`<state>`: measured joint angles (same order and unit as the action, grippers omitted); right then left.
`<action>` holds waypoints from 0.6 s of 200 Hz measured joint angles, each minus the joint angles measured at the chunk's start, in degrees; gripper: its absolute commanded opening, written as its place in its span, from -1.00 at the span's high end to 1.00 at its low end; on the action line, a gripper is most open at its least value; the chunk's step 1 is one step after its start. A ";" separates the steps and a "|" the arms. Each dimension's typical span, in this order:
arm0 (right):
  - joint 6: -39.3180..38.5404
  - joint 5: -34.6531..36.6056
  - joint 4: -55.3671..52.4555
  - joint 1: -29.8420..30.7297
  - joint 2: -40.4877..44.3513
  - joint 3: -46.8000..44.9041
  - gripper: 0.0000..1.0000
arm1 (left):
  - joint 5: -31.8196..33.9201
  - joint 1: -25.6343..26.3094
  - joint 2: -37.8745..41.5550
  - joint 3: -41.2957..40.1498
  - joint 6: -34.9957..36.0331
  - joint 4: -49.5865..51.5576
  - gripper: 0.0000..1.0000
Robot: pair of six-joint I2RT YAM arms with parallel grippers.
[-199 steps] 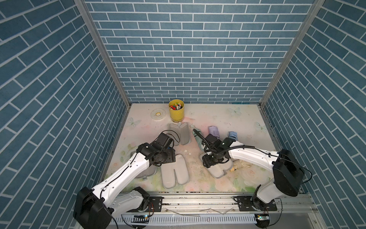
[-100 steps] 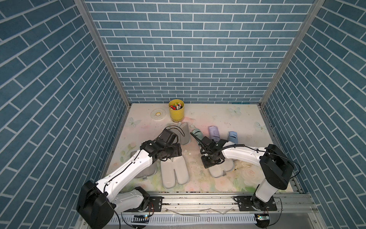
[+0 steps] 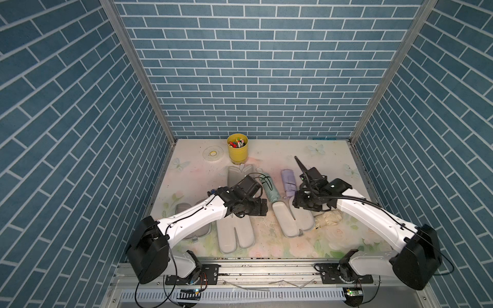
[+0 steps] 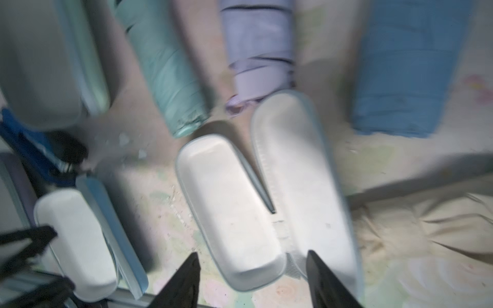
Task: Put umbrellas into zippered umbrella sleeves
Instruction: Adjust the umbrella sleeve at the center of the board, then pick up the umbrella from the center of the board.
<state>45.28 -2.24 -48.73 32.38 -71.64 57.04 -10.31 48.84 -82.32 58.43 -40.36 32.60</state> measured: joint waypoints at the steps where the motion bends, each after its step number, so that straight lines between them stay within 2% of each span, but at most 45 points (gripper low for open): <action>1: 0.22 0.09 -0.17 -0.68 0.39 -0.35 -0.42 | -0.24 0.24 -0.39 0.07 -0.02 -0.22 -0.84; 31: 3.45 0.96 -2.34 -14.82 4.79 -7.61 -0.58 | -3.61 3.41 -7.28 1.22 -0.31 -2.89 -0.85; 58: 4.61 -0.09 -1.07 -23.50 5.33 -13.51 -0.65 | -6.67 4.02 -11.63 1.75 -0.42 -5.68 -0.85; 90: 5.51 -0.76 2.64 -27.30 3.67 -18.10 -0.66 | -8.15 4.00 -14.69 1.81 -0.39 -7.80 -0.81; 120: 5.51 -1.51 8.44 -28.22 -0.07 -18.91 -0.66 | -9.09 3.48 -15.98 1.86 -0.44 -9.64 -0.74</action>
<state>50.78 -3.75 -40.29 4.16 -71.70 38.13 -19.40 52.31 -98.30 60.29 -40.80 22.96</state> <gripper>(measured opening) 0.829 0.882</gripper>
